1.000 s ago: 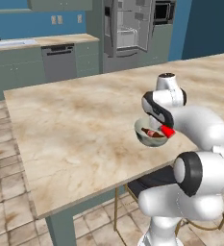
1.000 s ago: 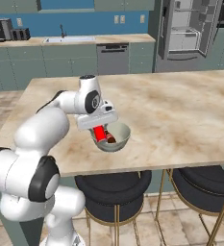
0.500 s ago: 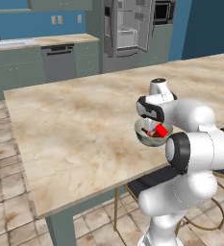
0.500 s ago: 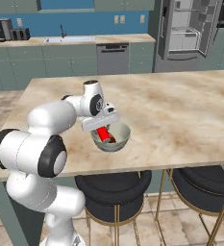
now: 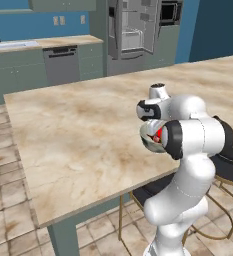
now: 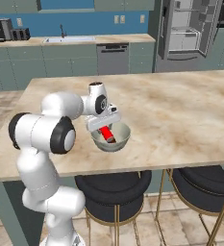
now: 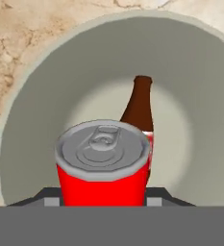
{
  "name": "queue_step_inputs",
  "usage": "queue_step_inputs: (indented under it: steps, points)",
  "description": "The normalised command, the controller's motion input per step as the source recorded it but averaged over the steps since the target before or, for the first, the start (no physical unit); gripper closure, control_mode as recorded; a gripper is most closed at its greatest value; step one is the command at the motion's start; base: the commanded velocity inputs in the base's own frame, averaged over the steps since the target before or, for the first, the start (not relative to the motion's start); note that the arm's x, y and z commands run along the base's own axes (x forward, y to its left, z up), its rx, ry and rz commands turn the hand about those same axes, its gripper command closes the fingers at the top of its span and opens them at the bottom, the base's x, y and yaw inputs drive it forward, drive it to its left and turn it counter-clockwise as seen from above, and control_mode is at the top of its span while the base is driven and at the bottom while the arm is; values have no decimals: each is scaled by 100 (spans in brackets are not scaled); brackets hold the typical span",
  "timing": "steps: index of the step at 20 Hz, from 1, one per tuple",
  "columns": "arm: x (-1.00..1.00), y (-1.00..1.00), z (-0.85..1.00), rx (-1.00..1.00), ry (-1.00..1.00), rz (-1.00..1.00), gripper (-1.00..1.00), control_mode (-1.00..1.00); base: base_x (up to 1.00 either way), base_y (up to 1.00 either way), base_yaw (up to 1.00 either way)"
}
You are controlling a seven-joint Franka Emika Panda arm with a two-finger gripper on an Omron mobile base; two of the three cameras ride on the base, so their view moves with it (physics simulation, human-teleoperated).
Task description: Open the fridge, grab two sodas, and place both sodas inside the bowl with ice on the dining counter.
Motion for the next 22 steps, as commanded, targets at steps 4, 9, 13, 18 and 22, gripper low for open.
queue_step_inputs:
  steps: [4,9,13,18,22]
  points:
    - [52,-2,-35,0,4,6,100,-100,0,0,0]
    - [42,-1,-38,0,3,7,100,-100,0,0,0]
    - [22,-10,-34,1,1,6,-100,-100,0,0,0]
    - [-1,-10,-13,1,0,2,-100,-100,0,0,0]
    - [-26,0,0,0,-6,0,-100,-100,0,0,0]
